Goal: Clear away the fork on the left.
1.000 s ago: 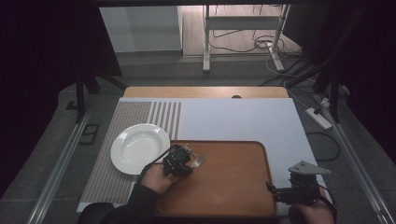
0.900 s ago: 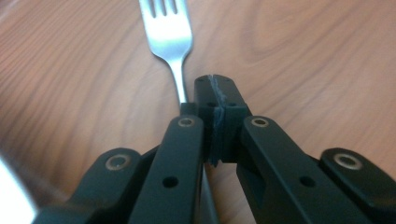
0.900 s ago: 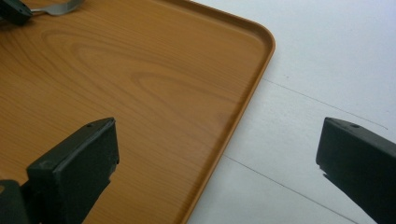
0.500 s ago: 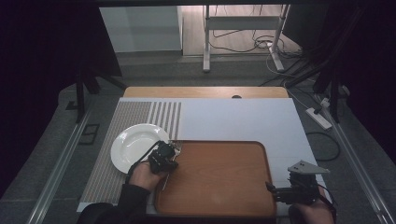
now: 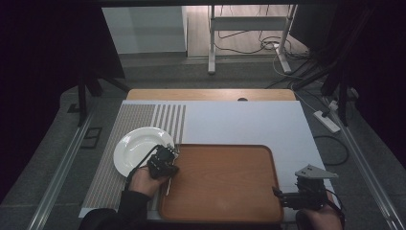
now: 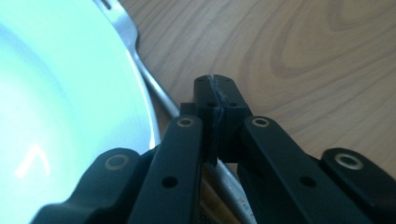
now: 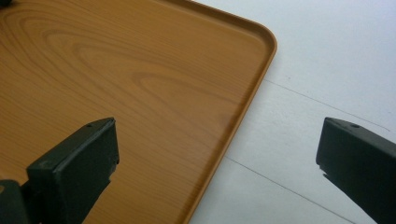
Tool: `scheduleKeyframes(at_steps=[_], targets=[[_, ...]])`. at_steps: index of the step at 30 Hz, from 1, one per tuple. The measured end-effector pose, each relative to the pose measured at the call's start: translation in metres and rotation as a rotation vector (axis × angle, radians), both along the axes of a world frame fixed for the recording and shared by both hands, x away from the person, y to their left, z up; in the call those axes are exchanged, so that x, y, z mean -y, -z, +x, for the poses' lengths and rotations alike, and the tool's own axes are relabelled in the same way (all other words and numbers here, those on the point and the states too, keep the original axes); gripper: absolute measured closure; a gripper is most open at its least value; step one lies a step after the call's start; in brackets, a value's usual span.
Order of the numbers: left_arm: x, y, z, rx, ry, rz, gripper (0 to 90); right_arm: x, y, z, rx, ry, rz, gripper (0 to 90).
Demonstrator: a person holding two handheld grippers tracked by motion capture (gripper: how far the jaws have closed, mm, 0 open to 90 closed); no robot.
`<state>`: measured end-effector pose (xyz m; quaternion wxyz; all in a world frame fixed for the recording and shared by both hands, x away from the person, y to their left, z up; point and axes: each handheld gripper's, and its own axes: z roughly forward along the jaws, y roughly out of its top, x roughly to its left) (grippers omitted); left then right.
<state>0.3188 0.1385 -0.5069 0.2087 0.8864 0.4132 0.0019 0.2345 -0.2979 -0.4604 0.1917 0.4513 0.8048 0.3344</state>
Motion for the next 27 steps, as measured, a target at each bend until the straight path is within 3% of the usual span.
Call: scheduleKeyframes(at_steps=[7,15,16,18,19,27], targets=[[-0.006,-0.013,-0.004,0.06,0.009,-0.084,71.7,0.0,0.0,0.0,0.0,-0.003,-0.003,0.0],[-0.018,-0.02,-0.007,0.133,-0.013,-0.133,34.8,0.0,0.0,0.001,0.0,-0.004,-0.003,0.0],[-0.02,-0.02,-0.007,0.136,-0.014,-0.14,23.4,0.0,0.0,0.001,-0.001,-0.003,-0.002,0.0],[-0.024,-0.02,-0.008,0.137,-0.02,-0.15,20.2,0.0,0.0,0.001,-0.002,-0.003,-0.003,0.0],[-0.025,-0.02,-0.008,0.137,-0.015,-0.149,12.5,-0.001,0.0,0.0,-0.001,-0.002,-0.004,0.0],[-0.04,-0.019,-0.014,0.119,-0.011,-0.188,4.0,0.0,0.0,0.0,-0.004,0.003,-0.005,0.0]])
